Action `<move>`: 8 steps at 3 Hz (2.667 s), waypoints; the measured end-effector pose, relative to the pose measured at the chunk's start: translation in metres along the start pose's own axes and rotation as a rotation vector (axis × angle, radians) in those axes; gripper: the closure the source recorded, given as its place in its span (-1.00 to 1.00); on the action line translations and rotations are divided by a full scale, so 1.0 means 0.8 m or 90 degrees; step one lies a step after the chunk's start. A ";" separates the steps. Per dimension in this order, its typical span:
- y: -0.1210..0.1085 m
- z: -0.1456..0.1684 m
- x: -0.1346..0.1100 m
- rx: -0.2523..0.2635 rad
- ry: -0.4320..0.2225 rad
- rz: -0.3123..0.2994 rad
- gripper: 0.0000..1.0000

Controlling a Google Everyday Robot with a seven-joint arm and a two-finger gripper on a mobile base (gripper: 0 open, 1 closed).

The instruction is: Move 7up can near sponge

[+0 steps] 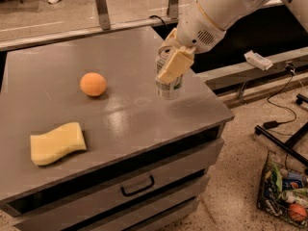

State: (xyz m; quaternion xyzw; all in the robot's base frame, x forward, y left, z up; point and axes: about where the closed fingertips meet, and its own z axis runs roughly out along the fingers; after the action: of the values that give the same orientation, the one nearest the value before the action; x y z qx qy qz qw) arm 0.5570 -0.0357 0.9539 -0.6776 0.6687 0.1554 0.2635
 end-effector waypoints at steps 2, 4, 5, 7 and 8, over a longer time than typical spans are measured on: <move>0.023 0.014 -0.065 -0.028 -0.053 -0.059 1.00; 0.054 0.064 -0.123 -0.061 -0.103 -0.126 1.00; 0.064 0.096 -0.131 -0.070 -0.111 -0.144 1.00; 0.078 0.134 -0.139 -0.121 -0.138 -0.131 0.63; 0.091 0.137 -0.147 -0.147 -0.148 -0.126 0.19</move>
Offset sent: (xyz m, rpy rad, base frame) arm -0.0322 0.0835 0.0176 0.1011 -0.0148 0.1849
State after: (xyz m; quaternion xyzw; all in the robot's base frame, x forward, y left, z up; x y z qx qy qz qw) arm 0.4941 0.1254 0.9202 -0.7436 0.5414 0.2816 0.2731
